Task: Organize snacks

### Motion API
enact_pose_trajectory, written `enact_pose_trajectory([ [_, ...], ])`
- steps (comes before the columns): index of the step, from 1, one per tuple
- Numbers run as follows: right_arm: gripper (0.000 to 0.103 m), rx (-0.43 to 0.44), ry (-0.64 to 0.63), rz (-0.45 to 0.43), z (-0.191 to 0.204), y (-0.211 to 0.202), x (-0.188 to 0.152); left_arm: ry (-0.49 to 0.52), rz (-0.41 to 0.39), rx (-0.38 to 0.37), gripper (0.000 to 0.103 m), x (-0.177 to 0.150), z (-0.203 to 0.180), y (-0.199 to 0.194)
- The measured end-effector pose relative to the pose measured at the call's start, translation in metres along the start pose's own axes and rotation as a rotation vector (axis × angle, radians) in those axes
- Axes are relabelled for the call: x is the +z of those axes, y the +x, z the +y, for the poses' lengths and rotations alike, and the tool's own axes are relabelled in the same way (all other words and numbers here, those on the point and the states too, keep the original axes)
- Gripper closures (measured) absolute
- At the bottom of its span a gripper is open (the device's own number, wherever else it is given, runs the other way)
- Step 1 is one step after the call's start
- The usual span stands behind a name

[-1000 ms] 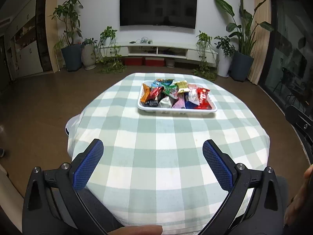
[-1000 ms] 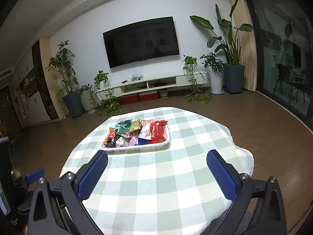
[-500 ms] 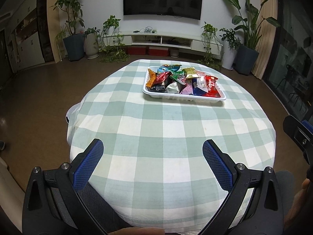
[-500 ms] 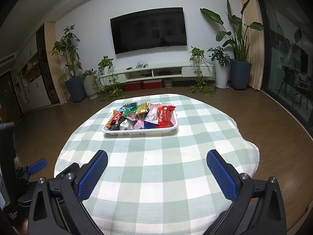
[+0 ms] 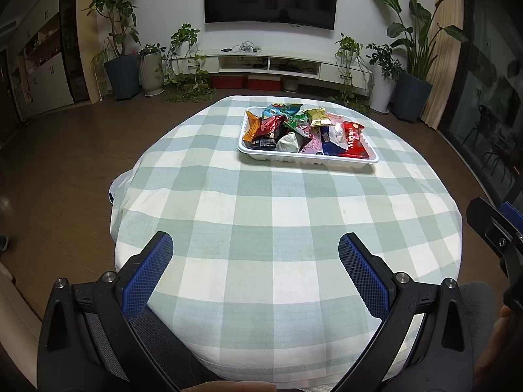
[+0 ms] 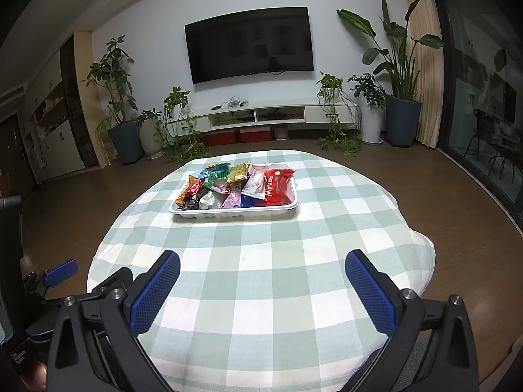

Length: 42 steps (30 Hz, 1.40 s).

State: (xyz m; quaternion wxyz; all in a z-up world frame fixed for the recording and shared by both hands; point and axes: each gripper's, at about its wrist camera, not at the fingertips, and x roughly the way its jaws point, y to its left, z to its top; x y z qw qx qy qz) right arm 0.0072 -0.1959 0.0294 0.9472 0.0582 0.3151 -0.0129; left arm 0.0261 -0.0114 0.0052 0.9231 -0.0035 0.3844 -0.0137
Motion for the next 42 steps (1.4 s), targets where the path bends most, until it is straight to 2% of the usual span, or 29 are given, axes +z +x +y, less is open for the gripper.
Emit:
enact_pose_trajectory([
  [42,0.0,-0.001,-0.004,0.004,-0.0007,0.0005,-0.0025,0.006,0.002,0.002,0.0,-0.002,-0.0026,0.0017],
])
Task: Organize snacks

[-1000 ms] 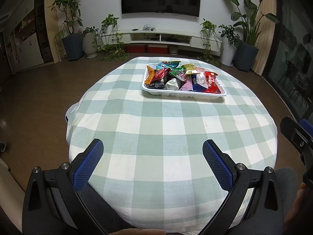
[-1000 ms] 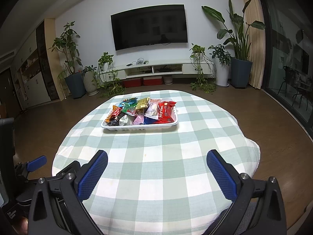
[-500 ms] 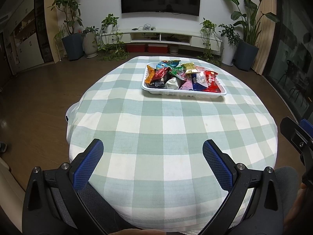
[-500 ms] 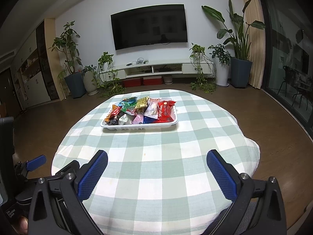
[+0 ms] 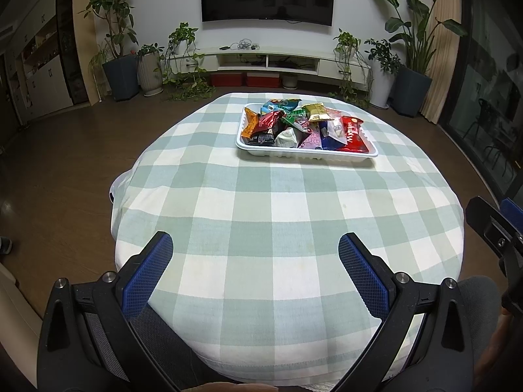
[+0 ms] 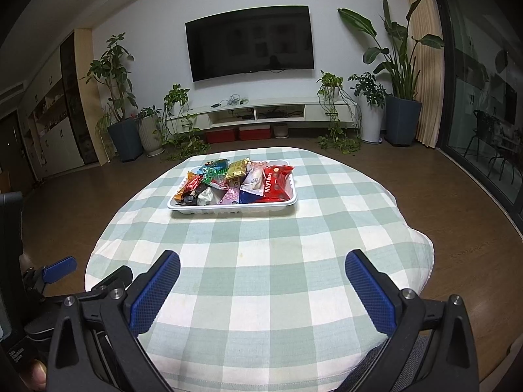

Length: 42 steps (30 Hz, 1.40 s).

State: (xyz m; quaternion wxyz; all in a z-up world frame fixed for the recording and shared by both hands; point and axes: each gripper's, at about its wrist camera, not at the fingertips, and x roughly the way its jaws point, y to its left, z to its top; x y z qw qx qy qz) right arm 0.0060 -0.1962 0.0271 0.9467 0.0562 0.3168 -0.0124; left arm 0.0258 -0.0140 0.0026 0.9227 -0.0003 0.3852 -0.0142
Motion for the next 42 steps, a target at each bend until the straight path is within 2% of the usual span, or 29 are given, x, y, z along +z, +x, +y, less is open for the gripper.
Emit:
enact_pose_trajectory([
  [42,0.0,0.0,-0.001,0.009,0.0,-0.005,-0.002,-0.007,0.015,-0.006,0.0,-0.009,0.005,0.002],
])
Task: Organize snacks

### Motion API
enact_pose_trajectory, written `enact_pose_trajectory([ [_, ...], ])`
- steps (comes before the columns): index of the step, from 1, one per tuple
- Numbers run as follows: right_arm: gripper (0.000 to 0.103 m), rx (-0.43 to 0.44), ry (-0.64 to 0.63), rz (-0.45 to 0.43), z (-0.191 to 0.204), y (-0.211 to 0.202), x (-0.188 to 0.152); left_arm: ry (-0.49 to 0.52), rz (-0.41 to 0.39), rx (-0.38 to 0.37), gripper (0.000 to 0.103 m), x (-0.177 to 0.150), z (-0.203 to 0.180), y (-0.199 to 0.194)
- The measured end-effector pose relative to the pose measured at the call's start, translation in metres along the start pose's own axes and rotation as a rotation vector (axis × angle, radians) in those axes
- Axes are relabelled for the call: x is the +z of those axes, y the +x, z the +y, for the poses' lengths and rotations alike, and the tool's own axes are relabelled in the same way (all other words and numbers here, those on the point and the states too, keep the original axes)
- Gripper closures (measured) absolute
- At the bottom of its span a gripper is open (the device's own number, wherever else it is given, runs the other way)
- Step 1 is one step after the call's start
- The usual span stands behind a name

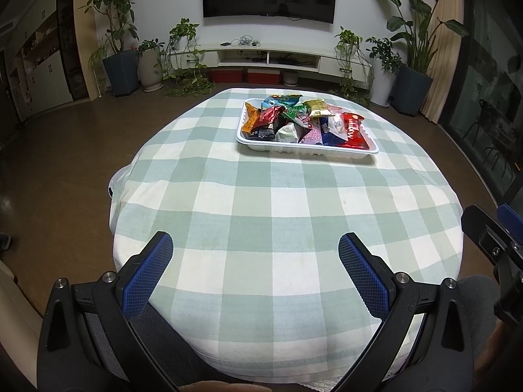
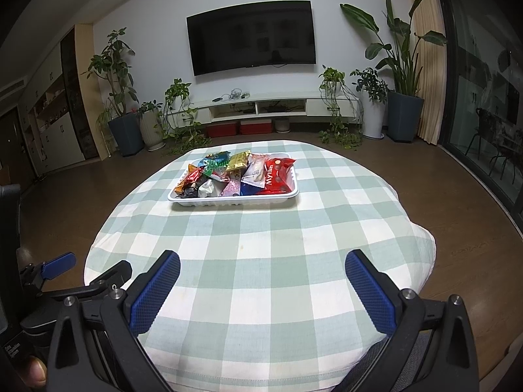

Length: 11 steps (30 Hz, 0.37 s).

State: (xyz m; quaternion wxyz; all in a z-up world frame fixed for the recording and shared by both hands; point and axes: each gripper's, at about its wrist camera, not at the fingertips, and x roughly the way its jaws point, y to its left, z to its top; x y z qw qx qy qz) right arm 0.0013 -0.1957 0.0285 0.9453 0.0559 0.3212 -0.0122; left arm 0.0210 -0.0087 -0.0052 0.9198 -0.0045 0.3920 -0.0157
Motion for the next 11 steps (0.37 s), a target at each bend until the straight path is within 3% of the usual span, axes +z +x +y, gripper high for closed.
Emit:
enact_pose_trajectory([
  [11,0.0,0.004,0.011,0.02,-0.003,-0.004,-0.017,0.015,-0.004,0.005,0.0,0.002,0.0,-0.002],
])
